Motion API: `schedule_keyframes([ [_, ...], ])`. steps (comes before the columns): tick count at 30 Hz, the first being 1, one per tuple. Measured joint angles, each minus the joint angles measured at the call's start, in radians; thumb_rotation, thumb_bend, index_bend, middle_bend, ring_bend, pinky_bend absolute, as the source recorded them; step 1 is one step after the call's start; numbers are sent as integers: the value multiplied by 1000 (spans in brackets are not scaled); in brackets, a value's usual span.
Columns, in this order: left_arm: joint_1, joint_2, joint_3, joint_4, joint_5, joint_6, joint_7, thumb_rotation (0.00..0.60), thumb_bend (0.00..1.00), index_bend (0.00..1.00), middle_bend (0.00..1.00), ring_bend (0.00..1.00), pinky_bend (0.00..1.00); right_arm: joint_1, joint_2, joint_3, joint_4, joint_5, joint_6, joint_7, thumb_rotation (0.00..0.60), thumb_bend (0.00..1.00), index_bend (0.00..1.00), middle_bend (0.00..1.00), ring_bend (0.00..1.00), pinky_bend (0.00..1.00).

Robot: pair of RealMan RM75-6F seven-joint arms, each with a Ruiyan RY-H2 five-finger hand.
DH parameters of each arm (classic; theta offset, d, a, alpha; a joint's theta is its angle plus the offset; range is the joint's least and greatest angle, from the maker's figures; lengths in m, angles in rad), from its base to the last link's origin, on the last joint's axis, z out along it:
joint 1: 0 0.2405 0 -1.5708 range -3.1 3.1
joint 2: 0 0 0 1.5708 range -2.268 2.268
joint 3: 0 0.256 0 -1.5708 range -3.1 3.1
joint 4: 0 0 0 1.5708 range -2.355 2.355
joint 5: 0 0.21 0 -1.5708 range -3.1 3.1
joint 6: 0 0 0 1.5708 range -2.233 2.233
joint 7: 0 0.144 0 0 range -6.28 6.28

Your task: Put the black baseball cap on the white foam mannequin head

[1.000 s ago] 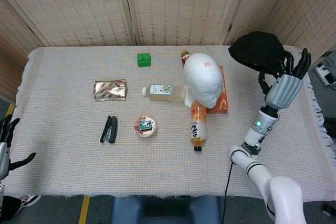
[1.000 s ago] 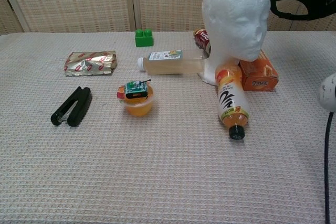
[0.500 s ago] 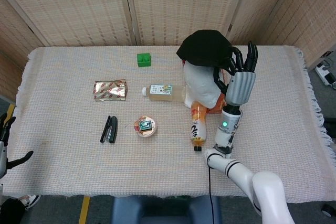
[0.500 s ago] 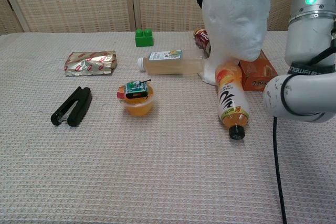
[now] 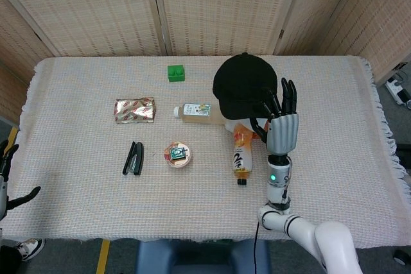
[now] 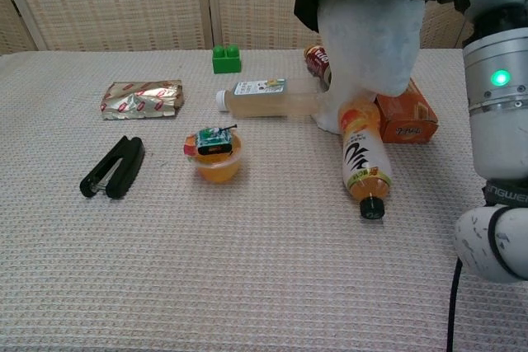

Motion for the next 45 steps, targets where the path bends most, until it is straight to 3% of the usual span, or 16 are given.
schedule_keyframes([
  [11,-4,-4,-1,3,-7,-11,10,600,143,117,19,0,177,-80,-49,-36,109,-7,-51,66,600,340,841,292,0,14],
  [13,-4,-5,-2,4,-10,-13,14,600,142,117,19,0,177,-84,-60,-36,136,-6,-67,79,600,328,798,282,0,14],
  [15,-5,-7,-4,4,-13,-15,16,600,143,118,18,0,177,-88,-69,-36,159,-5,-85,93,600,289,629,241,0,7],
  [17,-6,-8,-5,5,-14,-15,18,600,144,117,18,0,177,-95,-70,-39,173,-7,-94,96,600,254,393,190,0,2],
  [19,-5,-8,-5,5,-14,-14,19,600,144,117,19,0,177,-108,-63,-47,178,-12,-99,91,600,220,86,125,0,0],
  [20,-5,-8,-4,5,-14,-15,19,600,144,117,19,0,177,-115,-56,-52,176,-15,-100,91,600,206,8,103,0,0],
  [29,-6,-12,3,2,-2,-12,37,600,145,118,19,0,177,-215,52,-94,52,-44,-73,79,600,162,0,52,0,0],
  [45,-7,-8,22,-8,24,-18,67,600,144,117,19,0,177,-527,460,-292,-484,-100,-44,-195,600,137,0,0,0,0],
])
